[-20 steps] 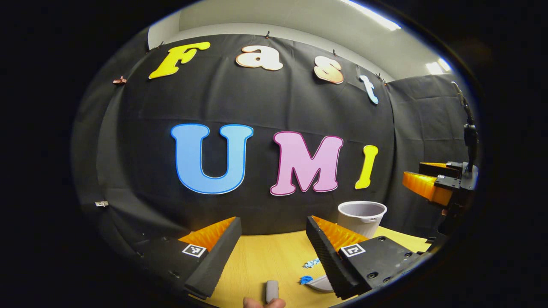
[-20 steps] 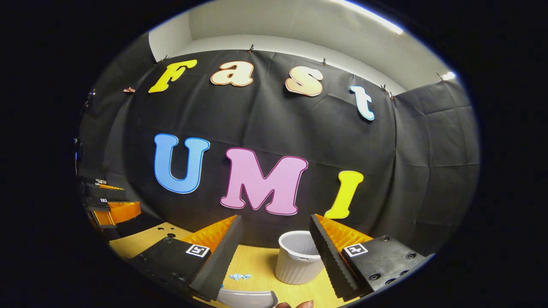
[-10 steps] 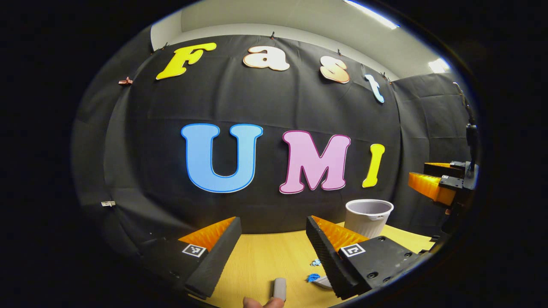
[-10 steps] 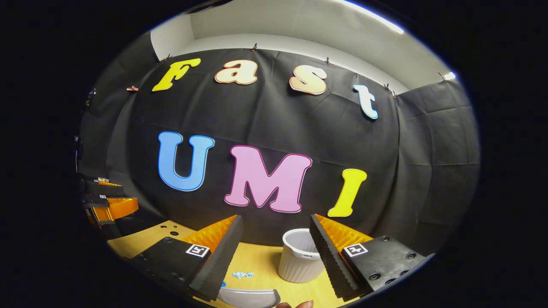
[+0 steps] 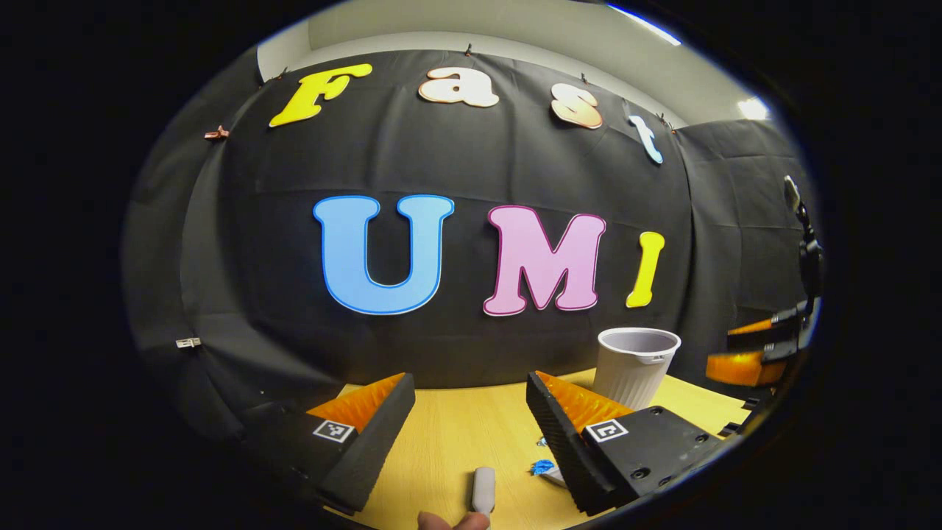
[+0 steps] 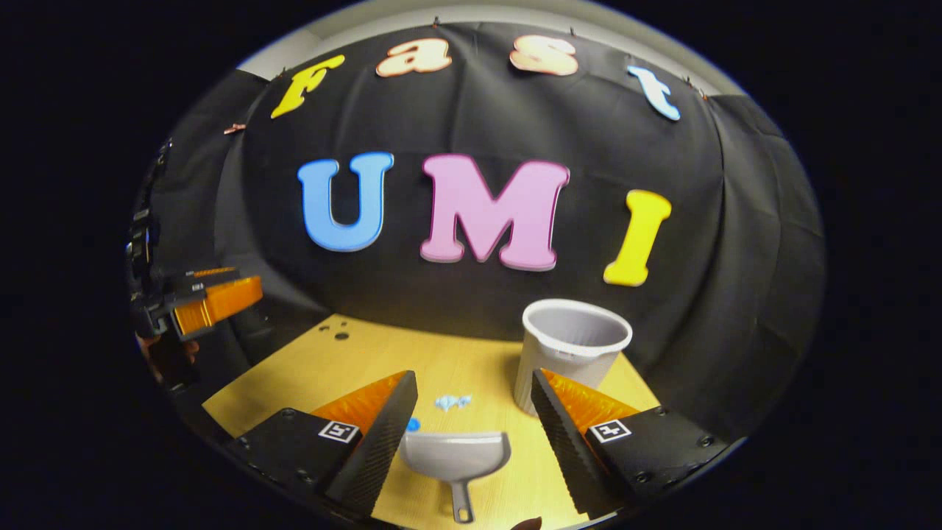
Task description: Pick up the small broom and dustpan from the desktop, sweep the trash into the dustpan with the broom, and then empty the trash into the garbage bin.
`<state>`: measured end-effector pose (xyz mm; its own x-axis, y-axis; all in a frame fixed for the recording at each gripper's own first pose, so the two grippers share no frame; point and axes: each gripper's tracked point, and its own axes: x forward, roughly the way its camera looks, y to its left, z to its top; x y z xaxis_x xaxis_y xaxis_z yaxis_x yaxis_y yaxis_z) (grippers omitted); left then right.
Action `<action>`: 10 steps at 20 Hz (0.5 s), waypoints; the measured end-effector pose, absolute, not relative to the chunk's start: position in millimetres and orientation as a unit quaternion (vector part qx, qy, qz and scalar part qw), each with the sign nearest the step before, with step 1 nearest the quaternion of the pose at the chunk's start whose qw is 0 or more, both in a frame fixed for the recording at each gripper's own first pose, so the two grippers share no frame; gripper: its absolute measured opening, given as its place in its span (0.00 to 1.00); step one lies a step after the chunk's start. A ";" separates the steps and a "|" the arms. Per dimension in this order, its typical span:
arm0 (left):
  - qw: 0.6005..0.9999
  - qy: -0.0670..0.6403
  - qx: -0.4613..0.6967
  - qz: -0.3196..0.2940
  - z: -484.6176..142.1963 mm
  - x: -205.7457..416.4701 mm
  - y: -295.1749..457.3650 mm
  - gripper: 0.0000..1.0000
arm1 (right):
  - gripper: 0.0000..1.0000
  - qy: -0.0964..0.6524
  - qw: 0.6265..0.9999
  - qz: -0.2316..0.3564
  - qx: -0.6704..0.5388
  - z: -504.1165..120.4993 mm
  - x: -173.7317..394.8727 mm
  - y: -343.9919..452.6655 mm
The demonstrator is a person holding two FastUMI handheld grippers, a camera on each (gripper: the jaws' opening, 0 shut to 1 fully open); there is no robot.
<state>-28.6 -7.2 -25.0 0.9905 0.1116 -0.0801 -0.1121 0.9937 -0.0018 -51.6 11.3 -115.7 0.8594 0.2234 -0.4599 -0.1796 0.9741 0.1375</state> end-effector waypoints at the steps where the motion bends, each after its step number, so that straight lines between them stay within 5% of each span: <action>1: 0.997 0.045 -0.002 0.058 -29.0 -29.3 -7.4 0.98 | 0.97 0.276 0.954 0.109 0.045 -135.7 -63.2 11.2; 10: 0.994 0.078 0.008 0.078 -65.1 -42.1 8.3 0.98 | 0.97 0.474 0.867 0.146 0.056 -287.2 -107.9 34.2</action>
